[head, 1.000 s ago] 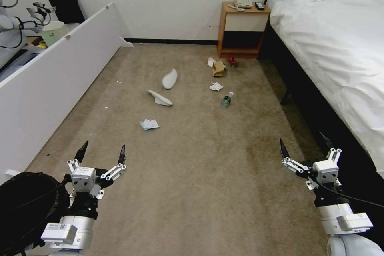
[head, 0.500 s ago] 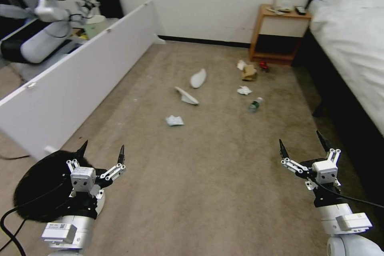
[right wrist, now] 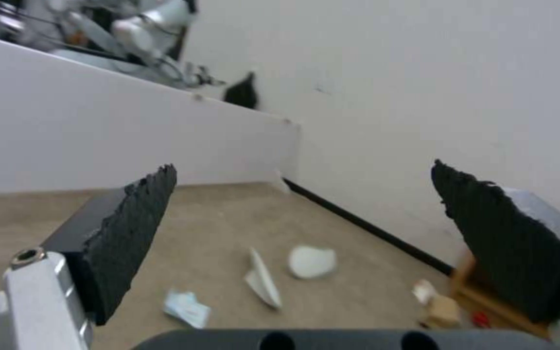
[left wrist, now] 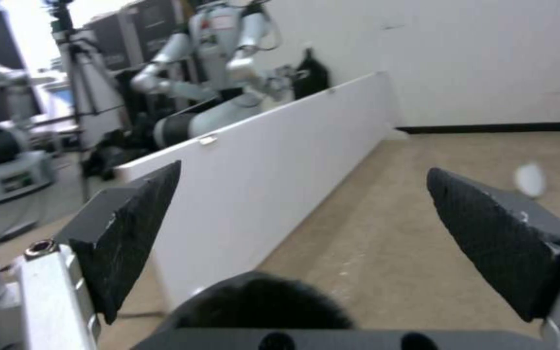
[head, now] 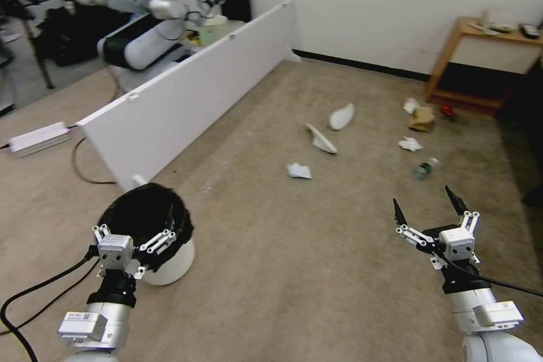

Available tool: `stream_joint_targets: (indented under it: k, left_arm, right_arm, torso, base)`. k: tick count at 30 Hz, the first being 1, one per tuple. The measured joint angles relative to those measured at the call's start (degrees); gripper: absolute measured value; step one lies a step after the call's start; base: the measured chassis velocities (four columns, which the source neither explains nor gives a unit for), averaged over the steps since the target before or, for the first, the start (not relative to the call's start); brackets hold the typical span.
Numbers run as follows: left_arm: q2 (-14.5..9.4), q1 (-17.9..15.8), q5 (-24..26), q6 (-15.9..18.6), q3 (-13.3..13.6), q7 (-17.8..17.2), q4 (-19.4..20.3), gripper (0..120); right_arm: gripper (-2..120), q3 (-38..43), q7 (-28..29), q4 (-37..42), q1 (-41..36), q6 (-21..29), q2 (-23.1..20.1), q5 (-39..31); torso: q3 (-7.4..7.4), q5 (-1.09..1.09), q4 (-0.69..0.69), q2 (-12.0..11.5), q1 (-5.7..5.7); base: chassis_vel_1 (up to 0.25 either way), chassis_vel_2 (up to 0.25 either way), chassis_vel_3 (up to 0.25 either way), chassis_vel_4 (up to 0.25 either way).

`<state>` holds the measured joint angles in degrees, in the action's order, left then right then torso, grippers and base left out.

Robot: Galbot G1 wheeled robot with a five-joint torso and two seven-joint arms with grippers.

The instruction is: Pick up the trash bin, then pick up the garbage from the floor and place it into the trash bin.

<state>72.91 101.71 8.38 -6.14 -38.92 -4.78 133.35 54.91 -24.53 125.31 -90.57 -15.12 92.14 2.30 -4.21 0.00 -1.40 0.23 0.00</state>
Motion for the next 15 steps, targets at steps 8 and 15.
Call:
stream_joint_targets:
  k: [8,15]
  left_arm:
    - [-0.8,-1.5,1.4,0.6,-0.2,-0.5,-0.7,100]
    - [-0.2,-2.5,1.1,0.4,0.1,-0.8,-1.7,100]
  right_arm:
    - [100,0.0,-0.2,-0.7,0.5,0.0,0.0,0.5]
    - [100,-0.1,-0.4,-1.6,0.9,0.0,0.0,0.9]
  torso:
    - [0.00,-0.01,0.00,0.0,0.00]
    - [0.00,-0.01,0.01,0.0,0.00]
  base:
    - [0.120,0.119,0.113,0.126]
    - [0.082,0.075,0.086,0.086]
